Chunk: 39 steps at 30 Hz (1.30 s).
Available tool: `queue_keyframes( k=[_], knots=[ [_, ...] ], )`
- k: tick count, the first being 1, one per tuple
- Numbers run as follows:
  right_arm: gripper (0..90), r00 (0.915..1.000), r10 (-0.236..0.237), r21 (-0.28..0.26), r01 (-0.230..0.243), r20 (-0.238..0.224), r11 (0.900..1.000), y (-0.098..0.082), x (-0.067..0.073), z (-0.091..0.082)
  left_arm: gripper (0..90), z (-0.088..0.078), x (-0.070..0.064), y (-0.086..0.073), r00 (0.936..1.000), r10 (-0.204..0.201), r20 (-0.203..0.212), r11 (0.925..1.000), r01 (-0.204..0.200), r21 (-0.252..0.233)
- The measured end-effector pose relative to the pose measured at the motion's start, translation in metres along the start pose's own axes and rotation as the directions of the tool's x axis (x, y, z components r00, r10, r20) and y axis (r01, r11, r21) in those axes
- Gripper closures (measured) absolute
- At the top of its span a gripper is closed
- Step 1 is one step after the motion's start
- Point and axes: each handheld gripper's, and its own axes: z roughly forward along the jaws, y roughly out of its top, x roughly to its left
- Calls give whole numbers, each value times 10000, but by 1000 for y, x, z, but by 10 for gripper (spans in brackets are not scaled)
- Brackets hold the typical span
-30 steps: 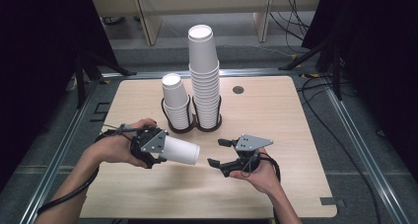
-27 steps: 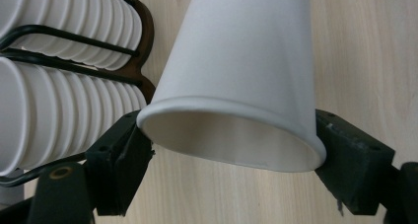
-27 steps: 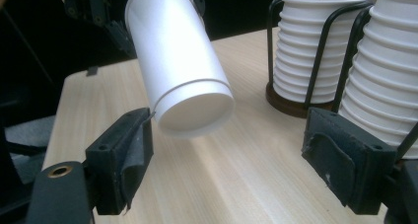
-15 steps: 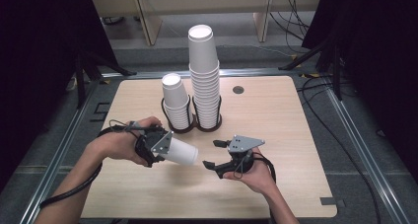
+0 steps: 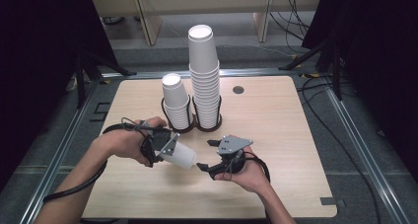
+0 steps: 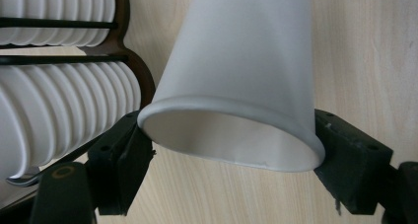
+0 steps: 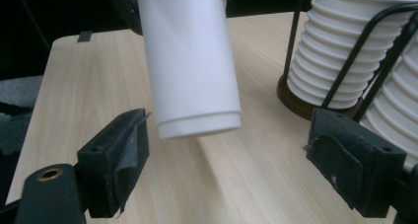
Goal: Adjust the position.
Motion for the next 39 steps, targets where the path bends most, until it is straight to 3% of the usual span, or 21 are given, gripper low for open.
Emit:
queue_keyframes(
  k=[2, 5, 6, 7, 9, 10, 15, 16, 21, 22, 23, 25, 33, 35, 37, 39],
  knots=[
    [164, 10000, 10, 105, -9, -81, 9999, 3, 2, 4, 207, 1, 1, 3, 10000, 29, 89, 10000, -29, -25],
    [161, 9992, -395, 207, 396, -86, 9990, 8, 4, 11, 208, 1, 2, 7, 9999, 107, 70, 9999, -107, -51],
    [161, 9996, -242, 288, 246, -139, 9993, 9, 7, 13, 208, 1, 2, 8, 9998, 156, 83, 9999, -156, -41],
    [160, 9986, -499, 317, 504, -161, 9982, 12, 6, 14, 208, 1, 2, 8, 9999, 132, 111, 9999, -132, -58],
    [160, 9997, -160, 525, 168, -159, 9985, 15, 11, 17, 210, 2, 2, 10, 9998, 158, 135, 9999, -158, 0],
    [160, 9973, -686, 426, 697, -265, 9967, 17, 9, 20, 210, 2, 2, 10, 9997, 186, 142, 9998, -187, 10],
    [160, 9968, -647, 889, 687, -464, 9937, 19, 13, 28, 212, 3, 3, 11, 9995, 211, 215, 9997, -214, 92],
    [160, 9949, -880, 892, 921, -491, 9917, 19, 12, 30, 212, 3, 3, 11, 9996, 216, 197, 9997, -218, 86],
    [161, 9958, -611, 1332, 698, -680, 9886, 16, 14, 35, 212, 2, 3, 13, 9994, 270, 232, 9996, -273, 111],
    [161, 9935, -932, 1328, 1011, -647, 9860, 16, 12, 36, 212, 3, 3, 13, 9994, 275, 198, 9996, -278, 109],
    [161, 9954, -655, 1436, 751, -704, 9868, 15, 14, 37, 212, 3, 3, 14, 9992, 319, 230, 9993, -324, 180],
    [161, 9949, -650, 1535, 763, -772, 9852, 15, 15, 38, 212, 3, 3, 14, 9993, 296, 220, 9994, -300, 150],
    [171, 9906, -1046, 1670, 1182, -880, 9789, 15, 14, 45, 213, 4, 3, 16, 9991, 356, 233, 9993, -359, 110],
    [173, 9956, -420, 1855, 570, -837, 9810, 13, 18, 45, 213, 3, 3, 17, 9990, 377, 241, 9992, -380, 110],
    [174, 9929, -815, 1706, 954, -870, 9807, 13, 15, 46, 213, 4, 3, 17, 9989, 396, 241, 9991, -399, 117],
    [175, 9931, -812, 1672, 945, -848, 9814, 12, 15, 46, 213, 3, 3, 17, 9988, 422, 234, 9991, -425, 97]
  ],
)
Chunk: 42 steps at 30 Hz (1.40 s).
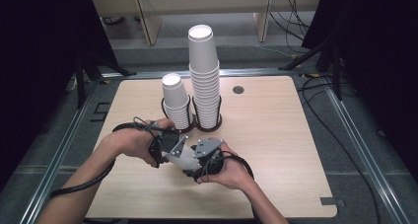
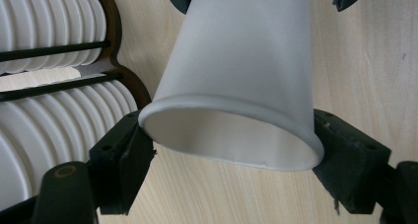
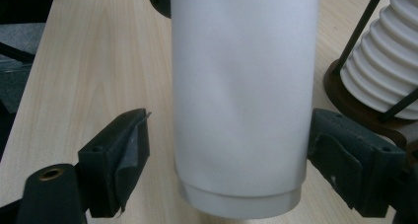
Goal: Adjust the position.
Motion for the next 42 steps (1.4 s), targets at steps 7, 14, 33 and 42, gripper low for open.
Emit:
queue_keyframes(
  k=[7, 14, 33, 42],
  knots=[
    [179, 9999, 118, -19, -118, -36, 9999, -1, -1, 0, 213, -3, 0, 2, 10000, -15, -18, 10000, 15, -93],
    [192, 9998, 197, -67, -197, -29, 9998, -2, -2, 1, 213, -2, -1, 3, 10000, -3, -39, 9998, 2, -197],
    [268, 9999, 107, -172, -104, 134, 9998, -4, -4, 2, 212, -2, 0, 6, 10000, -33, -76, 9994, 30, -359],
    [271, 9999, 54, -202, -51, 138, 9998, -5, -3, 2, 179, -1, 1, 6, 9999, -161, 25, 9989, 161, -446]
  ],
)
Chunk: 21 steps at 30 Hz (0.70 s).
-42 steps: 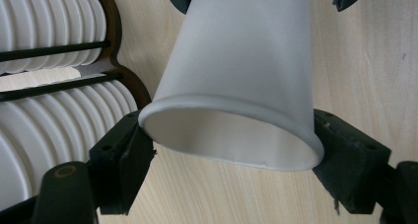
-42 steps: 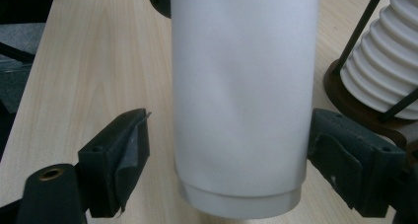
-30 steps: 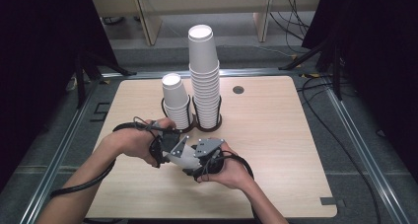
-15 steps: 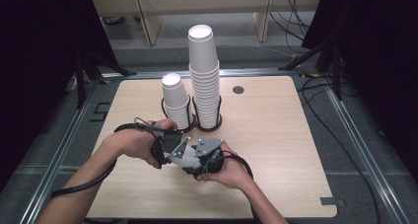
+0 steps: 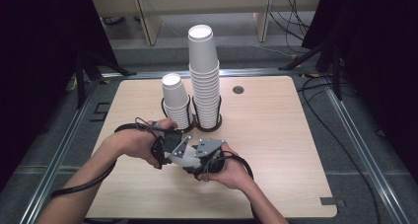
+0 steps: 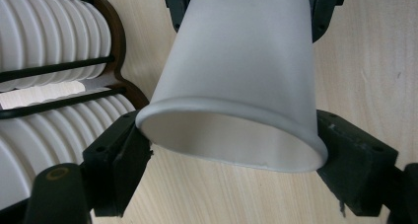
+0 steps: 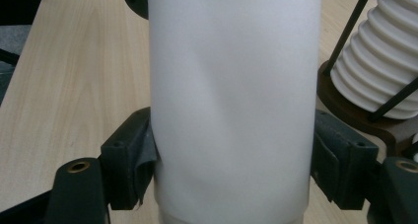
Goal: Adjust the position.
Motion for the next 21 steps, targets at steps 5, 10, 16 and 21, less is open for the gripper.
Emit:
queue_keyframes(
  k=[5, 10, 16, 21],
  knots=[
    [269, 10000, -97, -5, 97, 26, 10000, -1, 1, 0, 155, -2, 1, -1, 9998, -176, 91, 9995, 178, -259],
    [269, 9998, -178, -23, 178, 53, 9998, -1, 1, -2, 145, -3, 2, -2, 9999, -166, 48, 9984, 169, -543],
    [269, 9999, 105, 166, -107, 120, 9998, -5, 3, -2, 146, -9, 1, -1, 9997, -130, 206, 9918, 155, -1268],
    [269, 9996, -226, 44, 225, 185, 9997, -7, -1, -2, 145, -15, 0, -1, 9998, -175, -33, 9853, 167, -1700]
  ],
)
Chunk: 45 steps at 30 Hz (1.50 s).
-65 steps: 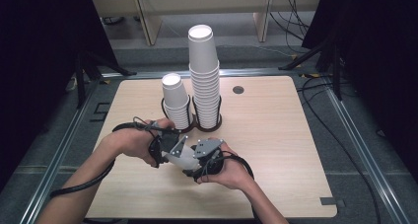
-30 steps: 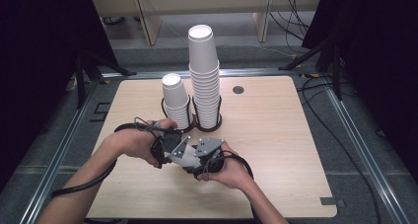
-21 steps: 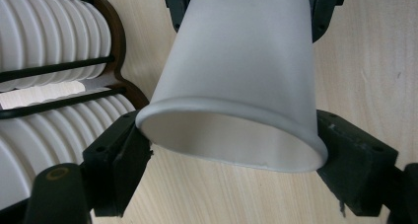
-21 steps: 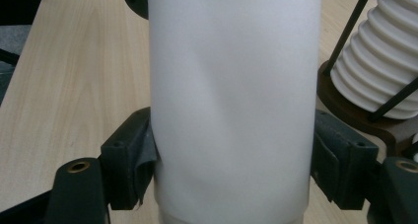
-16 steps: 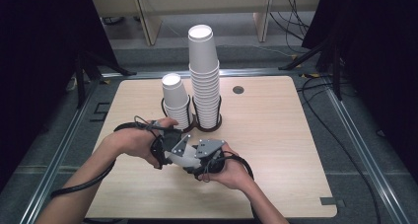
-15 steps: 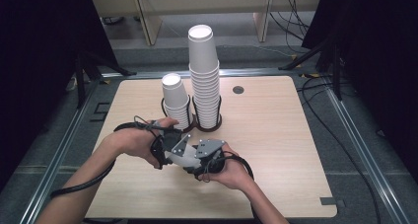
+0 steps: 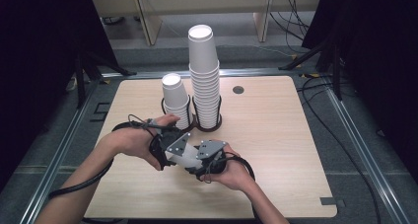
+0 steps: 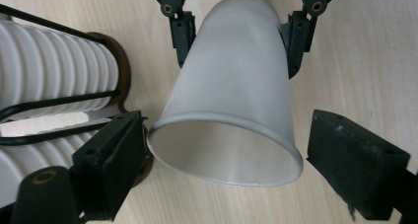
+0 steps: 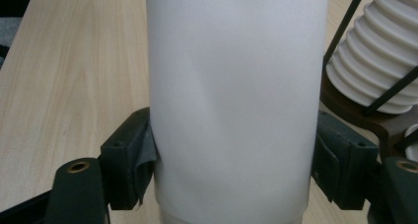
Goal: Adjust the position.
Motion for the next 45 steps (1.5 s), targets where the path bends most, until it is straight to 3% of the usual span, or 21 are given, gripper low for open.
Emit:
queue_keyframes(
  k=[6, 7, 10, 15, 20, 21, 23, 27, 28, 30, 31, 32, 33, 35, 36, 37, 38, 40, 43, 44, 45],
  knots=[
    [269, 9996, 168, -140, -165, 222, 9998, -6, -3, -6, 143, -8, 1, -9, 9975, -436, -547, 9933, 374, -1097],
    [269, 9991, -139, -287, 151, 393, 9995, -7, -6, -6, 143, -9, 1, -11, 9963, -583, -629, 9904, 498, -1290],
    [269, 9985, 309, -420, -289, 460, 9987, -12, -5, -10, 143, -12, 0, -21, 9906, -1090, -822, 9765, 913, -1954],
    [268, 9970, 320, -654, -274, 700, 9975, -17, -7, -18, 141, -9, -4, -40, 9780, -1896, -875, 9412, 1556, -2999],
    [268, 9956, 454, -979, -373, 817, 9945, -21, -10, -24, 140, 0, -11, -58, 9573, -2810, -681, 8967, 2366, -3742],
    [268, 9947, 519, -1084, -422, 884, 9932, -21, -10, -25, 140, 2, -12, -61, 9528, -2970, -634, 8849, 2496, -3933],
    [268, 9934, 652, -1242, -532, 946, 9908, -22, -10, -27, 138, 6, -15, -66, 9365, -3486, -378, 8418, 2952, -4519],
    [267, 9917, 738, -1563, -567, 1056, 9861, -21, -12, -30, 132, 17, -20, -76, 9071, -4205, 159, 7685, 3655, -5252],
    [267, 9915, 747, -1571, -574, 1063, 9859, -21, -12, -30, 131, 20, -21, -79, 9033, -4289, 145, 7641, 3712, -5276],
    [267, 9916, 709, -1655, -524, 1081, 9848, -20, -13, -30, 131, 27, -23, -82, 8839, -4669, 287, 7317, 4043, -5487],
    [267, 9917, 681, -1615, -498, 1094, 9856, -20, -13, -31, 131, 30, -23, -84, 8756, -4807, 465, 7087, 4192, -5675],
    [267, 9918, 606, -1645, -416, 1121, 9855, -19, -13, -31, 130, 32, -22, -87, 8729, -4853, 504, 7027, 4237, -5715],
    [267, 9919, 637, -1653, -448, 1104, 9852, -19, -13, -31, 128, 35, -23, -87, 8535, -5156, 747, 6628, 4526, -5965],
    [267, 9909, 609, -1709, -397, 1204, 9845, -18, -13, -30, 125, 41, -24, -90, 8399, -5349, 918, 6398, 4736, -6052],
    [266, 9909, 679, -1731, -472, 1159, 9838, -18, -13, -30, 120, 44, -25, -90, 8306, -5474, 1027, 6217, 4857, -6145],
    [266, 9911, 655, -1741, -447, 1158, 9837, -18, -13, -29, 120, 47, -25, -90, 8258, -5519, 1161, 6159, 4975, -6109],
    [266, 9913, 651, -1742, -445, 1143, 9837, -17, -13, -29, 119, 49, -26, -90, 8151, -5670, 1189, 6015, 5083, -6164],
    [266, 9909, 601, -1747, -385, 1200, 9839, -17, -13, -28, 118, 53, -28, -89, 7986, -5825, 1514, 5622, 5303, -6346],
    [265, 9905, 586, -1791, -356, 1247, 9832, -17, -13, -28, 114, 59, -28, -89, 7845, -5932, 1809, 5260, 5477, -6507],
    [265, 9898, 448, -1746, -207, 1350, 9844, -17, -14, -28, 114, 59, -29, -89, 7755, -5997, 1974, 5113, 5611, -6510],
    [265, 9896, 478, -1772, -232, 1355, 9839, -17, -13, -28, 114, 61, -29, -88, 7738, -5993, 2051, 5009, 5623, -6580]
  ],
)
